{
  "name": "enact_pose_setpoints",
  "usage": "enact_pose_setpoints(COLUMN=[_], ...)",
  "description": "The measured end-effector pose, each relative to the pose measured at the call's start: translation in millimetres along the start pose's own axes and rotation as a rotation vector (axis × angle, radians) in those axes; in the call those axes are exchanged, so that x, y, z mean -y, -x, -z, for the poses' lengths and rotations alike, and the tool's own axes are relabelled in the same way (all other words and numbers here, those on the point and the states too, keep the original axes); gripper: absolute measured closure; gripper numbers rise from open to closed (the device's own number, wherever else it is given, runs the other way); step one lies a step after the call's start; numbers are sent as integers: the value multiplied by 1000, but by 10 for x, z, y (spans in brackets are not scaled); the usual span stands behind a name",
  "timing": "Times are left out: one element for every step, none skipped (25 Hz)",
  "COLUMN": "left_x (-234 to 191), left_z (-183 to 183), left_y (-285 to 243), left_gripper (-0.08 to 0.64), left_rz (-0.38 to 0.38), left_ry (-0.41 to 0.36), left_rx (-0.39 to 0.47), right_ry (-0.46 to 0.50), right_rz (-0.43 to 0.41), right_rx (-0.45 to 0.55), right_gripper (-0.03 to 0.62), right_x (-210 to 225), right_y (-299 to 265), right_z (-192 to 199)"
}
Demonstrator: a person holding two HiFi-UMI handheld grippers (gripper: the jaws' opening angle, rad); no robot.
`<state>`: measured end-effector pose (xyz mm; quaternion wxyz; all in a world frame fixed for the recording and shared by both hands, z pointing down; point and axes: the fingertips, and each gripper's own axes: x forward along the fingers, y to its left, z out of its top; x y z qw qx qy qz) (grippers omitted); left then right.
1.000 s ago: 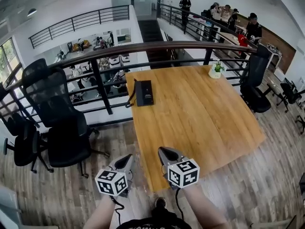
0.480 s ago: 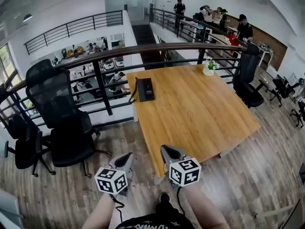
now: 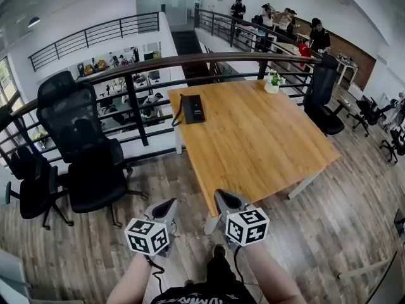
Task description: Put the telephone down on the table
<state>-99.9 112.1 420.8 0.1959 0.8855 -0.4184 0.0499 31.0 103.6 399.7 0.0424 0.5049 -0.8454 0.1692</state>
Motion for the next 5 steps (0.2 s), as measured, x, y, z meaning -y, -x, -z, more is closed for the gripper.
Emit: enact_pose_setpoints(left_x=[29, 37, 32, 21, 8], left_z=[-6, -10, -11, -10, -8], left_y=[88, 174, 255, 331, 406], left_gripper=[558, 558, 558, 558, 558], left_rz=[2, 3, 2, 2, 2], left_ry=[-2, -3, -1, 2, 5], left_rx=[-3, -5, -5, -6, -5], right_ry=[-3, -4, -4, -4, -4], right_rz=[3, 6, 9, 13, 16], right_rx=[-2, -5, -7, -9, -12], right_gripper=[594, 594, 594, 594, 594], right_x=[-69, -142, -214, -284, -354], right_y=[59, 103, 137, 166, 194], right_z=[3, 12, 25, 40, 56])
